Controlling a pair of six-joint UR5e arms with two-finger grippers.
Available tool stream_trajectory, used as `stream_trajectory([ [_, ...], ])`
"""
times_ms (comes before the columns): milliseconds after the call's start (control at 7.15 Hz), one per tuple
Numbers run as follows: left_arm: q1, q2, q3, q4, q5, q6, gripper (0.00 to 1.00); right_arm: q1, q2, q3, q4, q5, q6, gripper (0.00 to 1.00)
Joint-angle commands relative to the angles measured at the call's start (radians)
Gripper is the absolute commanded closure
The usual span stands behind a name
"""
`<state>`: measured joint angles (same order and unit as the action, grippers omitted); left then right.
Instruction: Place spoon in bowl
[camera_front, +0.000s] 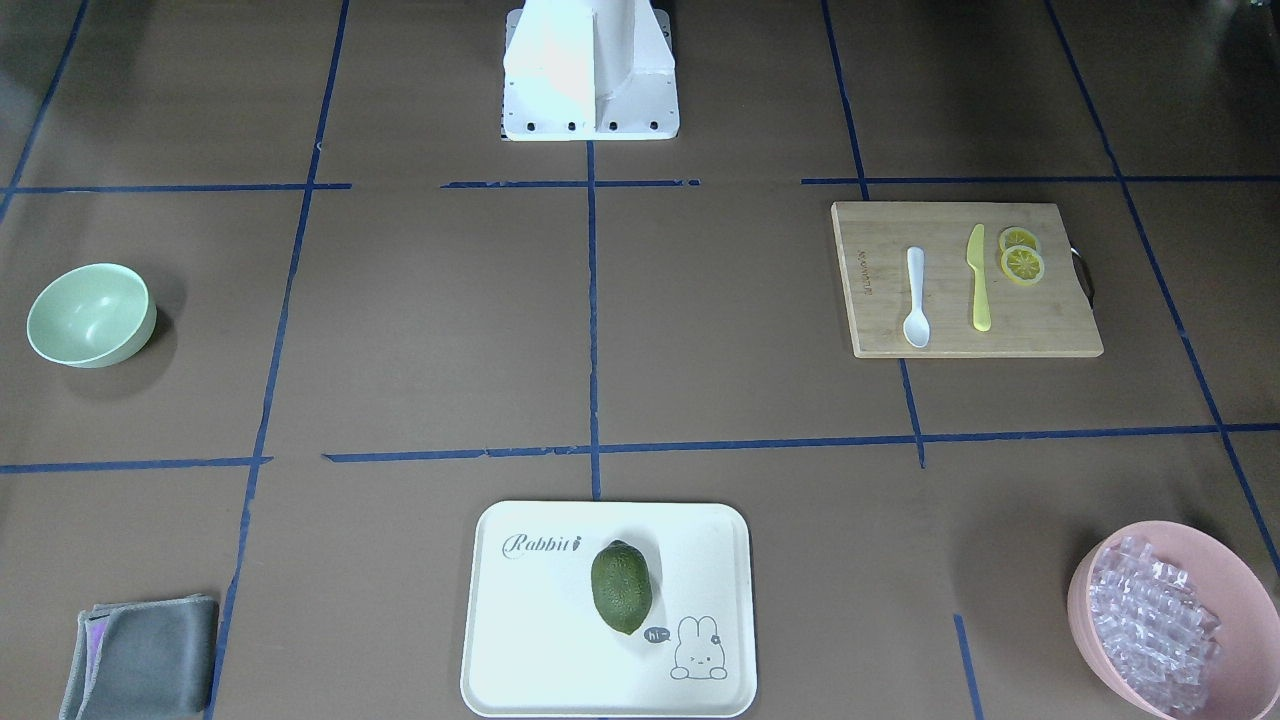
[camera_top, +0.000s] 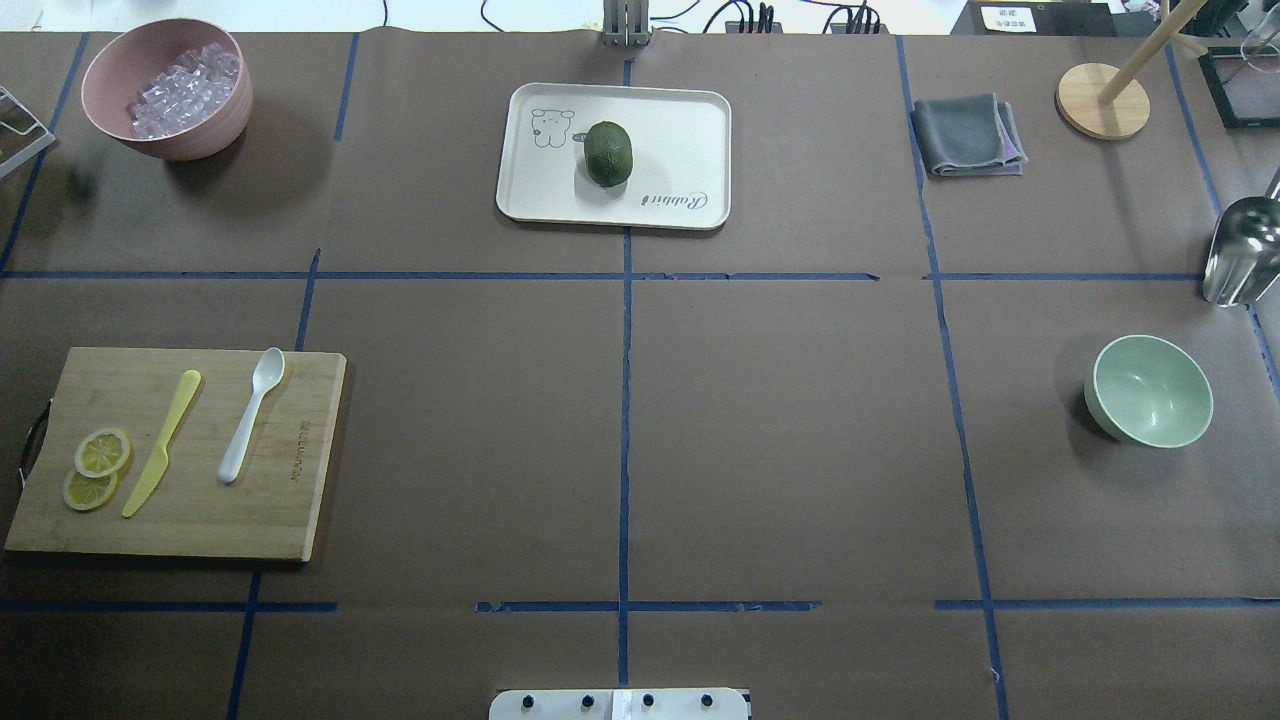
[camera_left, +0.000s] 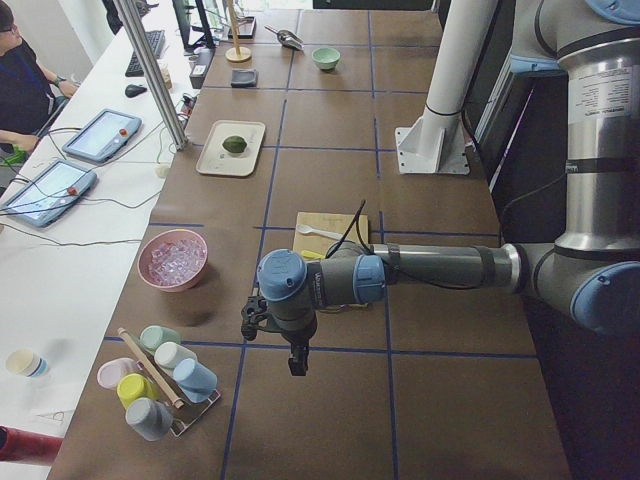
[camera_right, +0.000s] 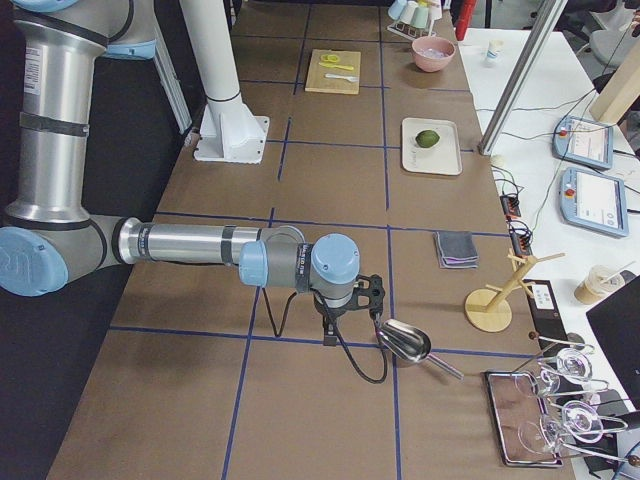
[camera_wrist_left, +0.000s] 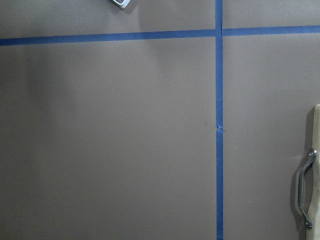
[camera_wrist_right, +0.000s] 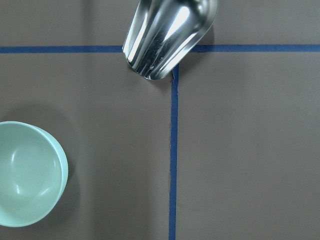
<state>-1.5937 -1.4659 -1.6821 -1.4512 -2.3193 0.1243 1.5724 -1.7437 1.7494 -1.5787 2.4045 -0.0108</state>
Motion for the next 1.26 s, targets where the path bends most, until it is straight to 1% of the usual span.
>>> stream_trajectory([
  [0,0.000,0.001,-0.001,0.000,0.000,0.000,0.00,0.000,-0.002,0.001,0.006,-0.008,-0.001,0.00],
  [1119,0.000,0.006,-0.005,-0.005,0.000,-0.005,0.00,-0.003,0.016,0.010,0.006,-0.008,-0.003,0.00],
])
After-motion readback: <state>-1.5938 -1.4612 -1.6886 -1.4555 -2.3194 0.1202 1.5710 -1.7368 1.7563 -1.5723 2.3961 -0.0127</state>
